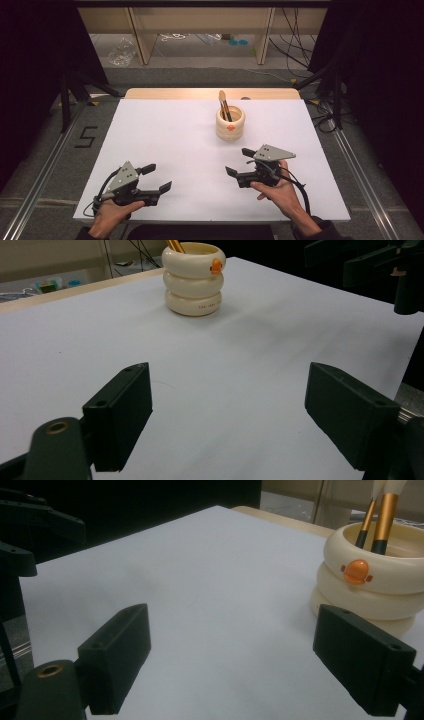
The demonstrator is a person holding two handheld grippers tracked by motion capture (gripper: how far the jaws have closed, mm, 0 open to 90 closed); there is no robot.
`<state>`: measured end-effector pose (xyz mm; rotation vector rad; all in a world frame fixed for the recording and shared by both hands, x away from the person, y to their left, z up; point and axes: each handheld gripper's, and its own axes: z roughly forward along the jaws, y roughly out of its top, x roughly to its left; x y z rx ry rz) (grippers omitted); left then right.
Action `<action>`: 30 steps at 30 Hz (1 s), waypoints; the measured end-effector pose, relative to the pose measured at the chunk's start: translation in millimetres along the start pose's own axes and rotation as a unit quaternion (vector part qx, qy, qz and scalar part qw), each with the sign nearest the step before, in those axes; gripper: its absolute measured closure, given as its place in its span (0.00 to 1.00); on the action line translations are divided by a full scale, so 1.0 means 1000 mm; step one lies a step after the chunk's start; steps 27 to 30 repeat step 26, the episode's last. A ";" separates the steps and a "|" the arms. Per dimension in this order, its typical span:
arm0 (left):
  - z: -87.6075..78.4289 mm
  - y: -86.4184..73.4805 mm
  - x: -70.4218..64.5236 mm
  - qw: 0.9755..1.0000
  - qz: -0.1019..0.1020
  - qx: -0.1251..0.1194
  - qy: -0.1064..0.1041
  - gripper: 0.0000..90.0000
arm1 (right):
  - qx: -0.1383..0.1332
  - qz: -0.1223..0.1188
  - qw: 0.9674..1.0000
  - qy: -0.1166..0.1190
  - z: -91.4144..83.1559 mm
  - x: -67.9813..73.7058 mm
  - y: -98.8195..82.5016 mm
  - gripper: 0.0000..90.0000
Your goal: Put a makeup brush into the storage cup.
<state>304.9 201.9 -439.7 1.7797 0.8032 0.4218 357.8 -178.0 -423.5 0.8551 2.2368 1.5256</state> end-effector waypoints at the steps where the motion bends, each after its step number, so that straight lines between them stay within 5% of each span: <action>1: 0.000 0.000 0.000 1.000 -0.001 0.000 0.001 0.21 | 0.004 -0.001 1.000 -0.002 -0.002 0.001 -0.001 0.18; 30: 0.002 0.001 0.001 1.000 0.001 0.001 0.001 0.21 | 0.004 0.002 1.000 -0.015 -0.011 0.006 -0.014 0.18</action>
